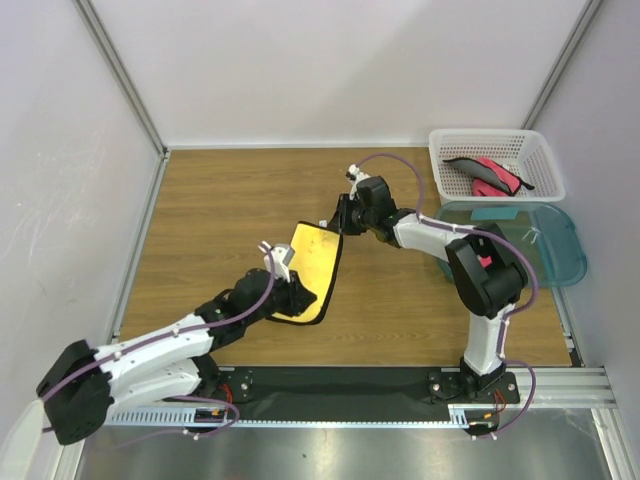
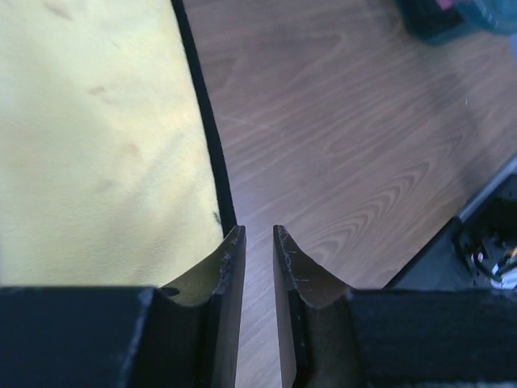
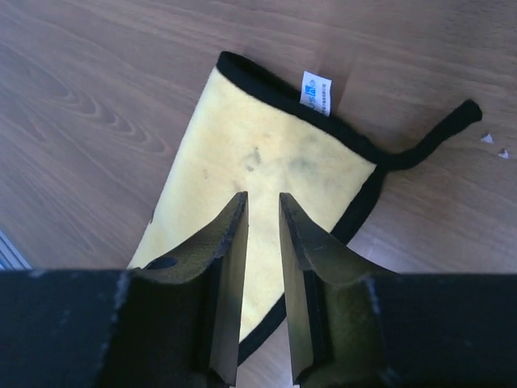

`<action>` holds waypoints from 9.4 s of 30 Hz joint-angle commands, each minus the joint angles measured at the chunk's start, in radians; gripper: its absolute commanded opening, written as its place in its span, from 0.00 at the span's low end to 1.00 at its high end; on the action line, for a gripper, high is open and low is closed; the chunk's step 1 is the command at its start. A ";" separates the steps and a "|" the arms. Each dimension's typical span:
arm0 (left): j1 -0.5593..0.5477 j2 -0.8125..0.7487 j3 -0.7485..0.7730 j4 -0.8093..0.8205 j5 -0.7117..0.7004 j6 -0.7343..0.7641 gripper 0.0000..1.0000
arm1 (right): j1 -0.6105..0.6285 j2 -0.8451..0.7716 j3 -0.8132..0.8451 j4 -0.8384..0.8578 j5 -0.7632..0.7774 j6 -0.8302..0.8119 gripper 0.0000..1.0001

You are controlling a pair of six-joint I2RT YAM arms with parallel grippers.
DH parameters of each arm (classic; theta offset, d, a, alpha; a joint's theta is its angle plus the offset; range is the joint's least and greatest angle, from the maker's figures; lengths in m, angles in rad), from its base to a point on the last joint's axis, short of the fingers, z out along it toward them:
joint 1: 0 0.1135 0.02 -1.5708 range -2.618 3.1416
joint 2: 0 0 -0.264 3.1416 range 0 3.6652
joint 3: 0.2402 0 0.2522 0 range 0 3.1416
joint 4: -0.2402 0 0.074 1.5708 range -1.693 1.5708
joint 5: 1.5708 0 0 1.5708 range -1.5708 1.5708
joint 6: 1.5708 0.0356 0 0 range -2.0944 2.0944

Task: Fold and stack the towels
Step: Fold the towel

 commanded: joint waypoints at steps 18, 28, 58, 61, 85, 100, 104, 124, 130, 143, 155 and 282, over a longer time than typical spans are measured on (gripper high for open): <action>-0.081 0.320 -0.003 0.160 0.196 0.039 0.20 | -0.025 0.190 0.109 0.022 0.112 -0.015 0.24; -0.095 0.388 0.003 0.118 0.216 0.042 0.19 | -0.032 0.210 0.109 0.025 0.111 -0.008 0.22; -0.080 0.288 0.065 -0.010 0.028 0.083 0.19 | -0.034 0.152 0.138 -0.031 0.046 -0.044 0.23; -0.080 0.326 0.066 -0.007 0.078 0.086 0.18 | -0.035 0.167 0.149 -0.039 0.048 -0.047 0.23; 0.176 0.096 0.197 -0.232 -0.176 0.034 0.68 | -0.043 0.016 0.106 -0.126 0.061 -0.122 0.43; 0.199 0.107 -0.012 -0.099 -0.095 -0.208 0.41 | -0.045 0.198 0.211 -0.079 -0.043 -0.130 0.32; 0.199 0.147 -0.044 -0.074 -0.143 -0.234 0.36 | -0.039 0.220 0.210 -0.080 -0.014 -0.137 0.29; 0.348 0.532 0.201 -0.021 -0.322 0.031 0.37 | -0.083 0.095 -0.106 -0.090 0.144 -0.096 0.23; 0.394 0.632 0.321 -0.042 -0.246 0.112 0.37 | -0.075 -0.064 -0.301 -0.076 0.204 -0.012 0.20; 0.416 0.801 0.580 -0.090 -0.141 0.272 0.33 | 0.055 -0.267 -0.477 -0.154 0.190 0.102 0.19; 0.416 0.339 0.262 -0.067 -0.232 0.067 0.48 | 0.112 -0.393 -0.244 -0.182 0.172 -0.050 0.29; 0.095 0.446 0.361 0.042 -0.140 0.149 0.00 | 0.060 -0.173 -0.189 -0.192 0.071 -0.082 0.16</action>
